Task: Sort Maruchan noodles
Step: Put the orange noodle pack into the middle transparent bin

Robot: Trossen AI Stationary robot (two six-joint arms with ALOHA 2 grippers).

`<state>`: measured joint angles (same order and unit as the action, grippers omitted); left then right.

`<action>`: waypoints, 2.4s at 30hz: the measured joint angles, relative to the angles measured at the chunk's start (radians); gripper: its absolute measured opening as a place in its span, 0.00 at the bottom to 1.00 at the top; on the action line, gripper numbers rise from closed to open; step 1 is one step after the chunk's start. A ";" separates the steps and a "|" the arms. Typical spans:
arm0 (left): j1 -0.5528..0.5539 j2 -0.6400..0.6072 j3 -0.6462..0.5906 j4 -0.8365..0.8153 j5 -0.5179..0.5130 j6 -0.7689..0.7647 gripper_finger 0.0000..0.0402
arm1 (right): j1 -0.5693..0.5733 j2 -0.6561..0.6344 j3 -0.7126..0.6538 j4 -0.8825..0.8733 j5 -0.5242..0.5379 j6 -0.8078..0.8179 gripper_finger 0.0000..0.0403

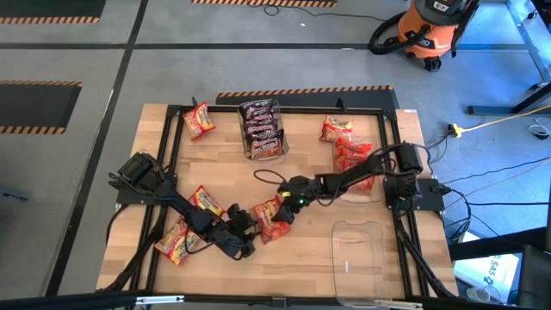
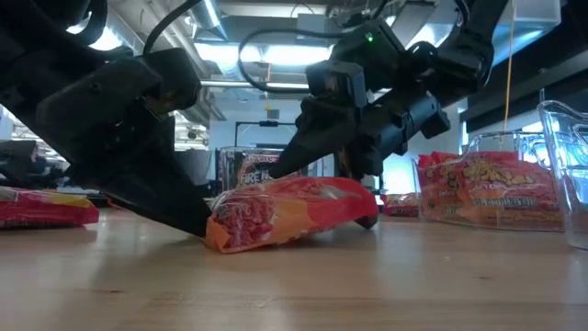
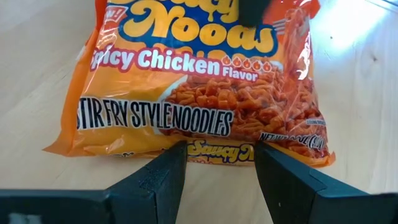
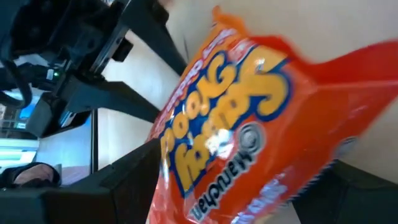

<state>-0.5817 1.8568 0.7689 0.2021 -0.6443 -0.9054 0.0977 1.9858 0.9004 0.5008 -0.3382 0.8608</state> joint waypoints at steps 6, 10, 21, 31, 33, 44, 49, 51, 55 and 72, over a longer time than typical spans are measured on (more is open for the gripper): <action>0.005 0.000 -0.001 0.014 -0.001 0.000 0.46 | 0.023 0.001 0.032 -0.042 0.082 -0.024 0.74; 0.005 0.001 -0.002 0.031 -0.001 0.005 0.46 | 0.023 0.001 0.035 -0.024 0.115 -0.061 0.70; 0.005 -0.029 -0.002 0.020 0.069 0.066 0.46 | 0.022 -0.002 0.036 0.032 0.134 -0.155 0.28; 0.003 -0.195 -0.001 -0.048 0.192 -0.001 0.46 | 0.011 -0.175 0.036 -0.131 0.075 -0.313 0.26; 0.003 -0.203 -0.001 -0.049 0.185 -0.001 0.46 | 0.011 -0.248 0.036 -0.232 0.104 -0.362 0.27; 0.019 -0.195 -0.001 -0.028 0.115 -0.001 0.46 | 0.013 -0.728 0.036 -0.829 0.276 -0.531 0.24; 0.021 -0.195 -0.001 -0.026 0.093 -0.001 0.46 | 0.013 -0.906 0.036 -1.055 0.359 -0.555 0.25; 0.023 -0.195 -0.001 -0.027 0.079 -0.001 0.46 | 0.013 -0.971 0.036 -1.136 0.381 -0.556 0.24; 0.025 -0.195 -0.001 -0.027 0.061 -0.001 0.46 | 0.013 -1.086 0.036 -1.296 0.425 -0.559 0.24; 0.028 -0.195 -0.001 -0.026 0.055 0.000 0.46 | 0.013 -1.176 -0.059 -1.647 0.485 -0.552 0.24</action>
<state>-0.5537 1.6623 0.7677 0.1761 -0.5896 -0.9058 0.1108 0.8096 0.8416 -1.1462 0.1471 0.3088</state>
